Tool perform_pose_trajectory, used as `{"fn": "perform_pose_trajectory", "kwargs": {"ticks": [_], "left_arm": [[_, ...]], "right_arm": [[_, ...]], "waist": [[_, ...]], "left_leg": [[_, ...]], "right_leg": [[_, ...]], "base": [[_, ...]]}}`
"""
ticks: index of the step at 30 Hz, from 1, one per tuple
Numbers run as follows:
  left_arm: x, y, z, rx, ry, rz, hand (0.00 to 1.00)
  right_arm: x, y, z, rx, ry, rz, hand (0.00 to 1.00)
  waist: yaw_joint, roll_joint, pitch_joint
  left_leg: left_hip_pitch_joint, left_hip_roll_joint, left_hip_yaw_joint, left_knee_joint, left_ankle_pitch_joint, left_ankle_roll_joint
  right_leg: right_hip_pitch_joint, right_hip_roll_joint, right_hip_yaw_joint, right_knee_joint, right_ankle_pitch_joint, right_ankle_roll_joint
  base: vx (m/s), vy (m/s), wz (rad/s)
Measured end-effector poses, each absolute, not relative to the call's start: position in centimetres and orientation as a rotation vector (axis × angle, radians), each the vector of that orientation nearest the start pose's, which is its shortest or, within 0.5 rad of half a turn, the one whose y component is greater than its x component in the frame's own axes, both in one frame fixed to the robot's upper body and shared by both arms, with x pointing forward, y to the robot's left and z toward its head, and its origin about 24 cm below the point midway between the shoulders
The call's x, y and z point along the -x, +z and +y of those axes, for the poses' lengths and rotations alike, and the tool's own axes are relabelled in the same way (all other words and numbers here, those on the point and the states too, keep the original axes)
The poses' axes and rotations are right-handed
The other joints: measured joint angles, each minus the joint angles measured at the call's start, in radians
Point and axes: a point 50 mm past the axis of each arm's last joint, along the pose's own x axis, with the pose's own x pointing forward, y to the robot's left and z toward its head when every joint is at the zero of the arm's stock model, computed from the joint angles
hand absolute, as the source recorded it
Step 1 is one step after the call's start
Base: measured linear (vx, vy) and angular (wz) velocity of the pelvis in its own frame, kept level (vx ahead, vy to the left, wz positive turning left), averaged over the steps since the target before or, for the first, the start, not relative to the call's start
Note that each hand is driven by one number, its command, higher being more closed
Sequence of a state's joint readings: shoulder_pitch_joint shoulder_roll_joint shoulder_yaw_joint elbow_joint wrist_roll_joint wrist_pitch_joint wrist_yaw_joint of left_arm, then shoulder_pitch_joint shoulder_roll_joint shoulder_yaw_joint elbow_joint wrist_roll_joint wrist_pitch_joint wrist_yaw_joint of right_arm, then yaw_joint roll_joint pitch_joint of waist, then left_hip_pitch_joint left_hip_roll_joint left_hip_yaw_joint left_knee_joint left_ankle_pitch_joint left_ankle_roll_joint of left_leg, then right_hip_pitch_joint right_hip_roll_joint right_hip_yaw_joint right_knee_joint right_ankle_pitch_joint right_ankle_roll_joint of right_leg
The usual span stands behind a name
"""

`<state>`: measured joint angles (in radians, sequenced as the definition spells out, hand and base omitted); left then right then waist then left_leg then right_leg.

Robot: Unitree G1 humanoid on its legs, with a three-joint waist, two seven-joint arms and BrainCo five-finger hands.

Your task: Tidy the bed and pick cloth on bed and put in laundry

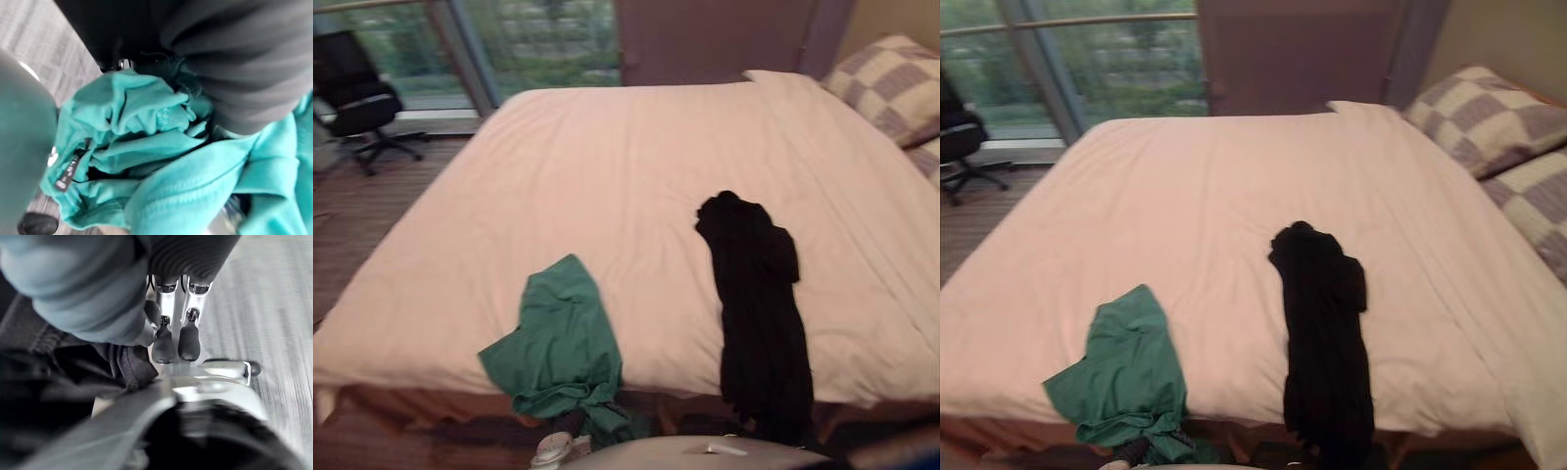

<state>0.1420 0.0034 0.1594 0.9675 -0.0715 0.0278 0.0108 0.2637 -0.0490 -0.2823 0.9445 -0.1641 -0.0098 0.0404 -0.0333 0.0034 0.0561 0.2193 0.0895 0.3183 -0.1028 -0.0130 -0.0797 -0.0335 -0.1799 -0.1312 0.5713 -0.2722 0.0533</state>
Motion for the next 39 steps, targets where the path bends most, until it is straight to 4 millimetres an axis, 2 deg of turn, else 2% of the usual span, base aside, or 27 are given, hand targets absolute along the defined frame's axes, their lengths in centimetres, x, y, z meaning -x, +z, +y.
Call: {"fn": "perform_pose_trajectory", "kwargs": {"ticks": [2,4,6,9,11,12,13,14,15,17,18,19,20,21,22,23,24,25,26,29,32,33,34,35,36,38,39], "left_arm": [[-8.4,-16.3,17.8,0.16,0.281,1.116,1.0],[-8.5,-16.2,18.2,0.159,0.306,1.11,1.0],[-8.5,-16.1,18.8,0.183,0.338,1.099,1.0],[-8.9,-16.0,19.4,0.22,0.385,1.077,1.0],[-9.0,-15.9,19.5,0.213,0.395,1.072,1.0],[-9.1,-15.8,19.9,0.217,0.41,1.063,1.0],[-9.6,-15.6,19.9,0.239,0.431,1.038,1.0],[-9.5,-15.6,20.0,0.24,0.436,1.037,1.0],[-9.4,-15.6,20.1,0.232,0.435,1.035,1.0],[-9.5,-15.5,20.1,0.203,0.415,1.03,1.0],[-9.8,-15.5,19.8,0.182,0.391,1.02,1.0],[-10.0,-15.4,19.7,0.175,0.382,1.017,1.0],[-10.5,-15.3,20.0,0.156,0.375,1.006,1.0],[-10.6,-15.3,20.1,0.139,0.364,1.008,1.0],[-10.7,-15.3,19.9,0.114,0.328,1.016,1.0],[-11.3,-15.2,19.8,0.105,0.297,1.004,1.0],[-11.5,-15.2,19.8,0.102,0.286,1.004,1.0],[-11.2,-15.3,19.6,0.102,0.266,1.02,1.0],[-10.9,-15.5,19.1,0.112,0.25,1.033,1.0],[-11.3,-15.5,18.8,0.059,0.152,1.048,1.0],[-11.3,-15.7,18.5,0.031,0.089,1.068,1.0],[-11.4,-15.6,18.3,0.029,0.079,1.066,1.0],[-11.4,-15.7,18.3,0.031,0.077,1.067,1.0],[-11.3,-15.7,18.3,0.039,0.081,1.075,1.0],[-11.1,-15.8,18.3,0.023,0.063,1.093,1.0],[-11.3,-15.7,18.3,0.018,0.06,1.093,1.0],[-11.7,-15.7,18.1,0.032,0.067,1.087,1.0]], "right_arm": [[-4.1,-16.4,-21.1,0.078,-0.173,1.202,1.0],[-5.5,-16.3,-21.0,0.123,-0.101,1.181,1.0],[-6.7,-16.3,-20.5,0.188,-0.016,1.165,1.0],[-8.4,-16.1,-20.0,0.266,0.097,1.141,1.0],[-8.5,-16.2,-20.1,0.295,0.128,1.164,1.0],[-8.4,-16.2,-20.0,0.297,0.143,1.172,1.0],[-8.5,-16.2,-20.0,0.269,0.125,1.177,1.0],[-8.6,-16.2,-20.0,0.257,0.118,1.176,1.0],[-8.1,-16.3,-20.2,0.206,0.081,1.188,1.0],[-7.7,-16.4,-20.7,0.13,0.014,1.195,1.0],[-7.8,-16.3,-21.1,0.08,-0.037,1.186,1.0],[-7.4,-16.4,-21.4,0.055,-0.065,1.193,1.0],[-7.6,-16.4,-21.0,0.006,-0.087,1.186,1.0],[-7.5,-16.5,-20.8,-0.015,-0.096,1.184,1.0],[-7.1,-16.5,-21.0,-0.058,-0.138,1.185,1.0],[-6.8,-16.7,-20.7,-0.103,-0.168,1.195,1.0],[-6.7,-16.7,-20.8,-0.107,-0.175,1.194,1.0],[-6.6,-16.6,-21.2,-0.112,-0.201,1.196,1.0],[-6.4,-16.5,-21.8,-0.131,-0.248,1.193,1.0],[-5.5,-16.7,-21.7,-0.148,-0.283,1.209,1.0],[-5.2,-16.7,-21.7,-0.196,-0.335,1.191,1.0],[-5.2,-16.7,-21.5,-0.21,-0.347,1.179,1.0],[-5.0,-16.5,-21.9,-0.211,-0.366,1.149,1.0],[-4.6,-16.4,-22.4,-0.221,-0.406,1.126,1.0],[-4.0,-16.5,-22.3,-0.238,-0.423,1.132,1.0],[-3.0,-16.6,-21.9,-0.243,-0.426,1.147,1.0],[-2.3,-16.6,-21.8,-0.238,-0.425,1.142,1.0]], "waist": [[0.03,-0.004,0.0],[0.043,-0.009,0.006],[0.04,-0.017,0.017],[0.04,-0.029,0.05],[0.04,-0.036,0.055],[0.039,-0.043,0.06],[0.04,-0.041,0.062],[0.042,-0.044,0.063],[0.04,-0.049,0.063],[0.02,-0.037,0.068],[0.021,-0.017,0.078],[0.018,-0.013,0.085],[0.014,-0.025,0.099],[0.015,-0.026,0.099],[-0.006,-0.028,0.095],[-0.004,-0.038,0.097],[-0.007,-0.035,0.099],[-0.011,-0.013,0.114],[-0.009,-0.003,0.119],[-0.025,0.011,0.125],[-0.017,0.015,0.13],[-0.014,0.02,0.136],[-0.013,0.022,0.139],[-0.021,0.022,0.145],[-0.033,0.032,0.15],[-0.03,0.033,0.151],[-0.032,0.034,0.153]], "left_leg": [[-0.023,-0.001,-0.041,0.0,0.021,-0.007],[-0.051,-0.006,-0.052,0.005,0.039,-0.009],[-0.072,-0.012,-0.057,0.005,0.068,-0.011],[-0.108,-0.017,-0.115,0.005,0.124,-0.005],[-0.142,-0.031,-0.12,0.003,0.173,0.03],[-0.168,-0.041,-0.053,0.031,0.15,0.072],[-0.212,-0.022,0.07,0.187,0.036,0.093],[-0.225,-0.017,0.117,0.269,-0.015,0.105],[-0.234,-0.01,0.183,0.393,-0.092,0.128],[-0.238,0.012,0.232,0.428,-0.14,0.139],[-0.237,-0.023,0.212,0.381,-0.135,0.154],[-0.238,-0.041,0.179,0.343,-0.123,0.163],[-0.238,-0.082,0.12,0.267,-0.063,0.18],[-0.239,-0.107,0.085,0.221,-0.031,0.184],[-0.234,-0.142,0.034,0.147,-0.003,0.183],[-0.233,-0.133,0.125,0.141,-0.05,0.174],[-0.234,-0.109,0.211,0.171,-0.075,0.175],[-0.22,-0.089,0.291,0.206,-0.072,0.193],[-0.188,-0.114,0.266,0.182,-0.063,0.196],[-0.129,-0.161,0.171,0.087,-0.016,0.206],[-0.099,-0.183,0.101,0.004,0.039,0.203],[-0.098,-0.183,0.086,0.003,0.04,0.2],[-0.097,-0.185,0.058,-0.001,0.034,0.191],[-0.093,-0.181,0.008,-0.001,0.033,0.193],[-0.094,-0.169,-0.046,-0.001,0.042,0.19],[-0.11,-0.157,-0.083,-0.002,0.04,0.193],[-0.126,-0.151,-0.083,-0.001,0.039,0.194]], "right_leg": [[0.029,0.006,0.007,-0.064,-0.009,-0.014],[0.063,0.01,0.004,-0.157,-0.018,-0.01],[0.089,0.009,-0.016,-0.242,-0.017,-0.01],[0.146,0.006,-0.105,-0.326,-0.009,0.005],[0.171,-0.02,-0.204,-0.331,-0.01,0.004],[0.183,-0.04,-0.3,-0.347,-0.009,0.003],[0.202,-0.055,-0.376,-0.344,-0.008,0.005],[0.214,-0.067,-0.419,-0.343,-0.007,0.007],[0.241,-0.1,-0.523,-0.333,-0.003,0.014],[0.272,-0.123,-0.636,-0.291,-0.001,0.015],[0.263,-0.128,-0.661,-0.244,0.0,0.012],[0.253,-0.123,-0.651,-0.243,-0.022,0.022],[0.244,-0.081,-0.639,-0.321,-0.022,0.019],[0.242,-0.065,-0.644,-0.366,-0.001,0.004],[0.265,-0.059,-0.674,-0.407,0.037,0.022],[0.275,-0.081,-0.714,-0.418,0.064,0.061],[0.281,-0.093,-0.737,-0.412,0.068,0.069],[0.311,-0.108,-0.78,-0.381,0.068,0.071],[0.331,-0.118,-0.799,-0.363,0.078,0.072],[0.393,-0.109,-0.83,-0.387,0.1,0.073],[0.397,-0.11,-0.857,-0.332,0.125,0.062],[0.397,-0.124,-0.862,-0.295,0.126,0.058],[0.389,-0.144,-0.856,-0.221,0.113,0.015],[0.363,-0.165,-0.793,-0.105,0.109,-0.065],[0.324,-0.128,-0.657,-0.087,0.062,-0.056],[0.277,-0.04,-0.478,-0.13,0.011,-0.037],[0.233,0.039,-0.314,-0.187,-0.02,-0.022]], "base": [[0.0,-0.086,0.61],[-0.02,-0.086,0.2],[-0.05,-0.078,0.25],[-0.11,-0.089,0.78],[-0.17,-0.031,1.29],[-0.17,0.0,1.68],[-0.15,0.027,1.74],[-0.03,0.064,2.04],[0.01,0.089,1.76],[0.04,0.139,2.19],[0.05,0.236,2.05],[0.03,0.206,1.79],[-0.02,0.145,1.37],[-0.06,0.049,1.9],[-0.07,0.063,1.6],[-0.05,0.08,1.42],[0.01,0.102,0.93],[0.03,0.126,0.67],[0.04,0.141,0.6],[0.05,0.09,0.82],[0.01,0.002,0.75],[-0.01,0.011,0.67],[-0.04,0.006,0.84],[-0.04,0.014,1.23],[-0.03,-0.005,1.34],[0.0,-0.03,1.1],[0.01,-0.045,0.89]]}}
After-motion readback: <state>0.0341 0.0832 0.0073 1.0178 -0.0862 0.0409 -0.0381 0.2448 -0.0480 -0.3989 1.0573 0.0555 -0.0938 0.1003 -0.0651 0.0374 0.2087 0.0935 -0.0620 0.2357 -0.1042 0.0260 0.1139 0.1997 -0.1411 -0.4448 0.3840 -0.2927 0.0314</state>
